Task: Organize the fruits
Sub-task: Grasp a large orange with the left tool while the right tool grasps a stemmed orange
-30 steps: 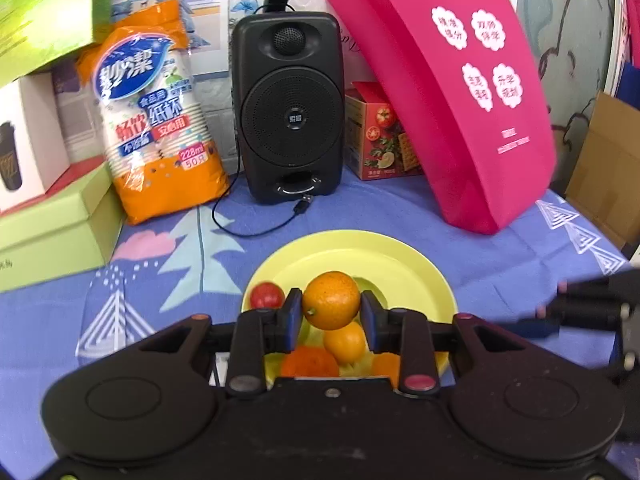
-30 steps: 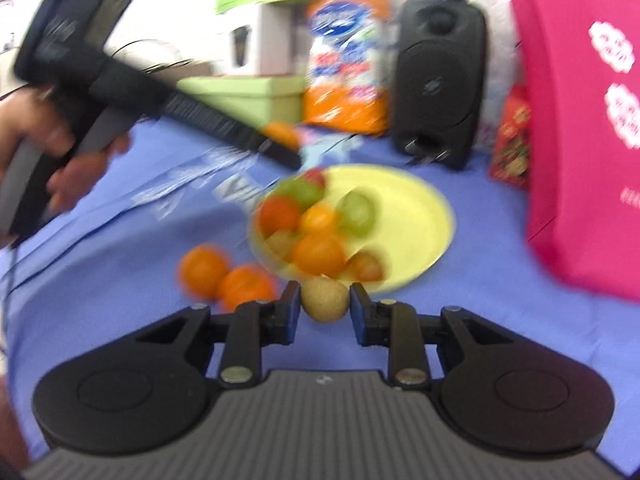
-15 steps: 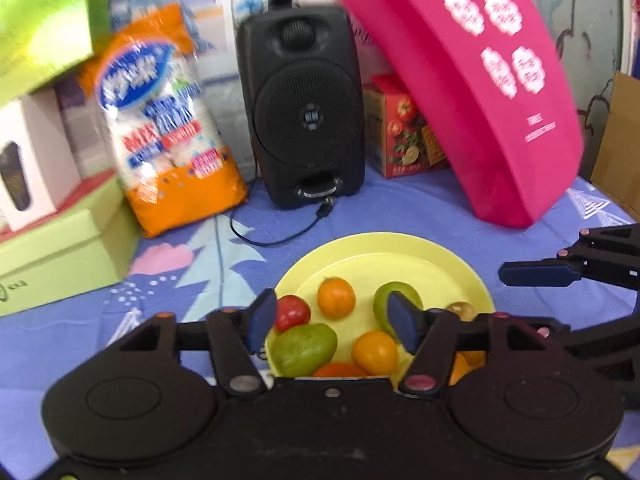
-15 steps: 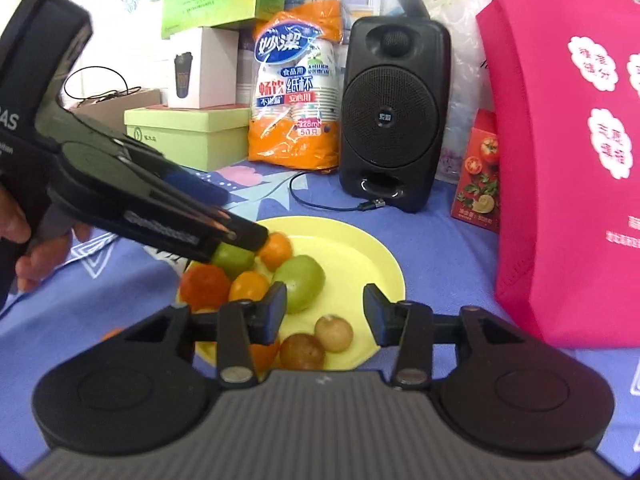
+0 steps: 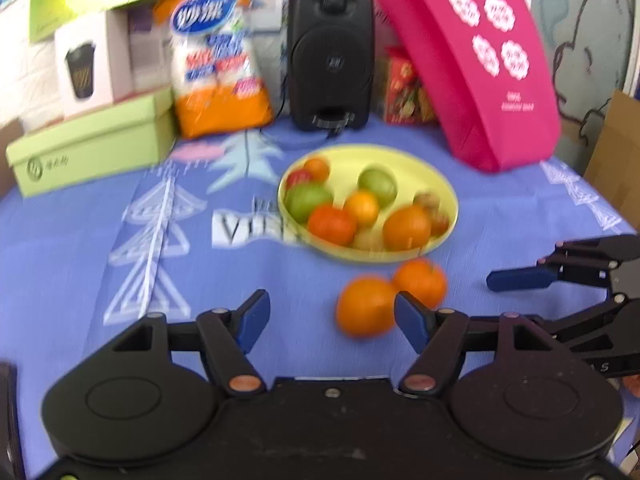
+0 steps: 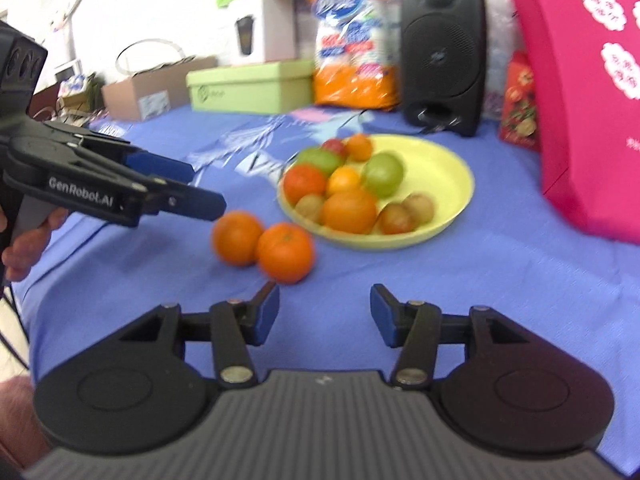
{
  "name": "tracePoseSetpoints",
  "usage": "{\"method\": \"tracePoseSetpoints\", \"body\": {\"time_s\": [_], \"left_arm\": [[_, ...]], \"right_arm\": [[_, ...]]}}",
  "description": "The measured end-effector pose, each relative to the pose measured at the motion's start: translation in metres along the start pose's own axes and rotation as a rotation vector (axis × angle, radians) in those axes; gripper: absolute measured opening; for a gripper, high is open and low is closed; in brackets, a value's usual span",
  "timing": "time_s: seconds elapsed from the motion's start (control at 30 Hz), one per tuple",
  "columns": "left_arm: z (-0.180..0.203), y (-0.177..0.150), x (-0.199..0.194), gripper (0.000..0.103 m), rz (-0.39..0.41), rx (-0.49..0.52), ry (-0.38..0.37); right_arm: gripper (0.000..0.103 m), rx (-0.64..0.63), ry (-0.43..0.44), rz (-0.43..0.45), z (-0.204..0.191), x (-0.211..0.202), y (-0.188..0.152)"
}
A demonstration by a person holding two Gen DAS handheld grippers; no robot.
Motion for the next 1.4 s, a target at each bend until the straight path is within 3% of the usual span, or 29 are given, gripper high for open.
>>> {"method": "tracePoseSetpoints", "body": {"time_s": [0.13, 0.27, 0.57, 1.03, 1.07, 1.17, 1.4], "left_arm": [[-0.001, -0.019, 0.002, 0.069, -0.023, 0.003, 0.017], [0.001, -0.028, 0.007, 0.069, -0.027, 0.013, 0.029], [0.007, -0.023, 0.026, 0.068, -0.011, 0.051, 0.031], [0.008, -0.009, 0.045, 0.064, -0.015, 0.12, -0.026], [0.008, -0.008, 0.046, 0.062, -0.014, 0.116, -0.032], [0.006, -0.008, 0.046, 0.04, -0.007, 0.114, -0.084], [0.001, -0.008, 0.043, 0.04, -0.007, 0.104, -0.029]], "right_arm": [[0.057, -0.038, -0.002, -0.018, -0.018, 0.004, -0.005], [0.058, -0.054, -0.001, -0.021, -0.025, 0.009, -0.005], [0.059, -0.07, -0.022, -0.032, -0.026, 0.023, 0.002], [0.059, -0.064, -0.002, -0.041, -0.014, 0.034, 0.008], [0.059, -0.062, -0.001, -0.042, -0.013, 0.035, 0.009], [0.059, -0.054, 0.002, -0.044, -0.012, 0.039, 0.012], [0.06, -0.046, 0.003, -0.05, -0.013, 0.048, 0.018]]}}
Point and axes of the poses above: each gripper's, at about its wrist camera, not at the fingertips, and x roughly the way its jaws point, z to its right, y to its top, the point moved 1 cm from there along x, roughly the way its jaws point, and after that the axes turned 11 degrees about -x, right-handed, at the moved point
